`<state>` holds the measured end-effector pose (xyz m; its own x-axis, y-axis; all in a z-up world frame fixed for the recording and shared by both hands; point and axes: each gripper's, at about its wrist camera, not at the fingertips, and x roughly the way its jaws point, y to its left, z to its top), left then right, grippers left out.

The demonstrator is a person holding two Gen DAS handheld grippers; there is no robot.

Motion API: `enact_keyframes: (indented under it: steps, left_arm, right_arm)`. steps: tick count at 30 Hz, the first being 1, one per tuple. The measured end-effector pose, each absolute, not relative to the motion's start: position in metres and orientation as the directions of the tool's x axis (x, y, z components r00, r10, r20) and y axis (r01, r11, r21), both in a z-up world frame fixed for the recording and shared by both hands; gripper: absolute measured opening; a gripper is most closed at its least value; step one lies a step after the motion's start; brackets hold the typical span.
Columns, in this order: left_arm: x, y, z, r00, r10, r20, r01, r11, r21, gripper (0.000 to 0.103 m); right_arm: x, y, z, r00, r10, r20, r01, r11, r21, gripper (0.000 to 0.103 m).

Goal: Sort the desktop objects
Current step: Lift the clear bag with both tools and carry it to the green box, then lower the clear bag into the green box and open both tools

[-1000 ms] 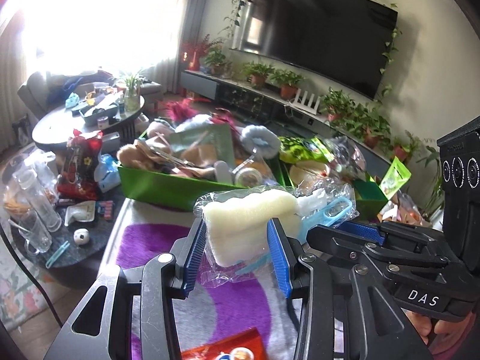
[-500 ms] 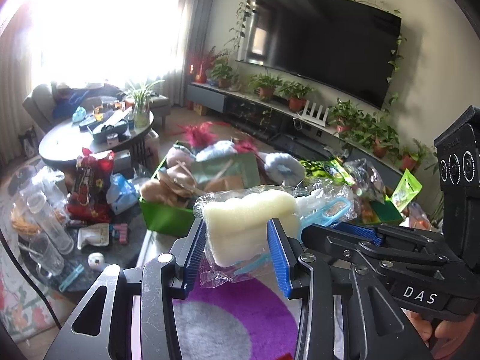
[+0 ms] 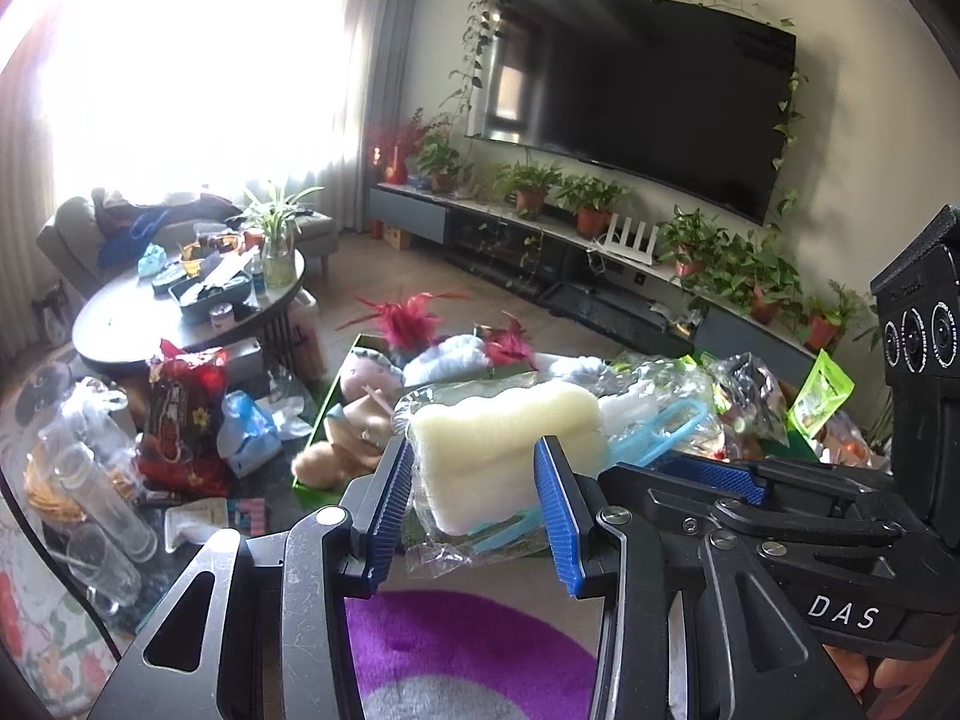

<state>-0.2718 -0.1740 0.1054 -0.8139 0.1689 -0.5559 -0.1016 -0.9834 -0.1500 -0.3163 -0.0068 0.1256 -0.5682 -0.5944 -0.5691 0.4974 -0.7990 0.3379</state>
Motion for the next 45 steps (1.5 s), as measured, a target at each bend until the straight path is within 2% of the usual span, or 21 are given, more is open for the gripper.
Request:
enact_keyframes:
  steps: [17, 38, 45]
  left_arm:
    - [-0.337, -0.200, 0.095, -0.805, 0.162, -0.570, -0.088, -0.984, -0.154, 0.041]
    - [-0.393, -0.223, 0.057, -0.779, 0.136, -0.612, -0.046, -0.986, -0.160, 0.041]
    - [-0.397, -0.228, 0.042, -0.758, 0.136, -0.638, -0.022, -0.983, -0.184, 0.041]
  right_arm:
    - [-0.377, -0.028, 0.116, -0.561, -0.609, -0.561, 0.470, -0.792, 0.389, 0.030]
    - [-0.428, -0.052, 0.076, -0.519, -0.599, -0.610, 0.406, -0.801, 0.440, 0.030]
    - [-0.429, -0.057, 0.067, -0.469, -0.577, -0.669, 0.394, -0.815, 0.426, 0.033]
